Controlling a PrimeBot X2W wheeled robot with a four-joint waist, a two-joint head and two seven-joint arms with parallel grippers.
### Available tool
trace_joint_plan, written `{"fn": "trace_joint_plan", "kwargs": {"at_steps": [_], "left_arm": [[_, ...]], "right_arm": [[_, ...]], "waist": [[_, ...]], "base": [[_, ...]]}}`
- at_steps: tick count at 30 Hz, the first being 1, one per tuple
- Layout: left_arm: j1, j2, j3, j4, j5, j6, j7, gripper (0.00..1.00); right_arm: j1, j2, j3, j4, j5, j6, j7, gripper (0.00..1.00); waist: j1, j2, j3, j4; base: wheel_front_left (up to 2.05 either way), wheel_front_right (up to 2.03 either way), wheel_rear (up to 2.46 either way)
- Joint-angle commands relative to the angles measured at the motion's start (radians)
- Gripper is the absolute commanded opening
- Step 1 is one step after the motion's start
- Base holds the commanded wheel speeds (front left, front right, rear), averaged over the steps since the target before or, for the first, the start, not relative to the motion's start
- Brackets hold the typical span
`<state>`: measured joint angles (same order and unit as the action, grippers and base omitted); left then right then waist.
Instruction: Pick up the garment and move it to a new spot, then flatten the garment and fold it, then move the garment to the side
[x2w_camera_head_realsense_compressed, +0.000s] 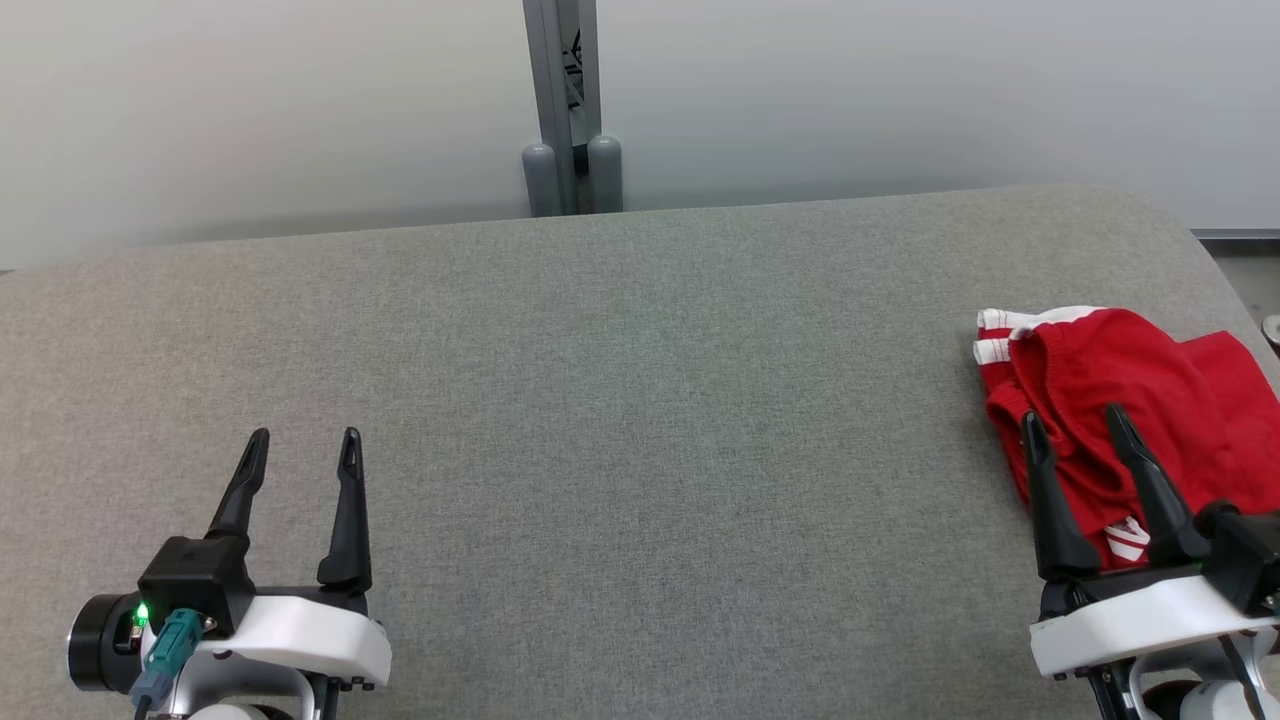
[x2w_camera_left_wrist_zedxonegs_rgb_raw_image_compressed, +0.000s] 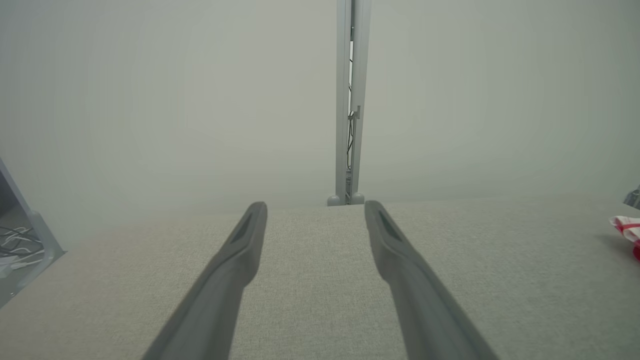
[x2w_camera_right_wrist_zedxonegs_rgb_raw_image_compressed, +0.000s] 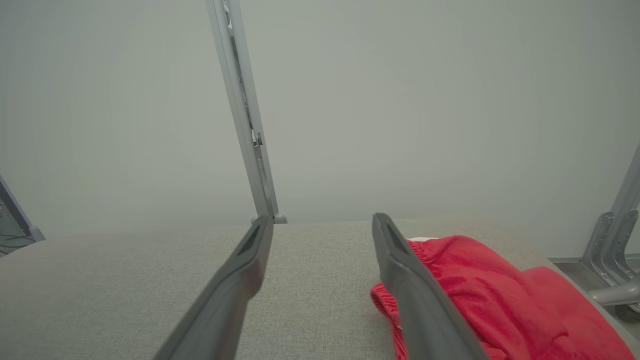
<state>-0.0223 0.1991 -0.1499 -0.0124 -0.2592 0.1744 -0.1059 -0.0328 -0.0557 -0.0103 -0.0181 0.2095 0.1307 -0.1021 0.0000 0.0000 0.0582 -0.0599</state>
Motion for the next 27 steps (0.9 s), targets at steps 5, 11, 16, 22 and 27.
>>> {"fn": "trace_joint_plan", "kwargs": {"at_steps": [5,11,16,22,27], "left_arm": [[0.007,0.0,0.0,0.009,-0.016,0.002,0.002,1.0],[0.007,-0.013,-0.009,0.027,-0.054,-0.001,-0.002,0.0],[-0.012,-0.023,-0.017,0.05,-0.152,-0.02,-0.013,0.0],[-0.043,-0.033,-0.03,0.093,-0.265,-0.048,-0.025,0.0],[-0.067,-0.041,-0.041,0.127,-0.354,-0.069,-0.035,0.0]], "right_arm": [[0.001,0.001,0.0,0.003,0.004,0.0,0.0,1.0],[-0.002,0.006,-0.012,0.036,0.037,0.0,0.014,0.0],[-0.027,-0.002,-0.047,0.072,0.128,0.0,0.055,0.0],[-0.055,-0.01,-0.085,0.113,0.23,0.0,0.099,0.0],[-0.076,-0.016,-0.114,0.145,0.309,0.0,0.133,0.0]], "waist": [[0.0,0.0,-0.002,0.002],[0.0,0.0,-0.002,0.003],[0.0,0.0,-0.004,0.006],[0.0,0.0,-0.006,0.009],[0.0,0.0,-0.008,0.011]], "base": [[0.0,0.0,0.0],[0.0,0.0,0.0],[0.0,0.0,0.0],[0.0,0.0,0.0],[0.0,0.0,0.0]]}}
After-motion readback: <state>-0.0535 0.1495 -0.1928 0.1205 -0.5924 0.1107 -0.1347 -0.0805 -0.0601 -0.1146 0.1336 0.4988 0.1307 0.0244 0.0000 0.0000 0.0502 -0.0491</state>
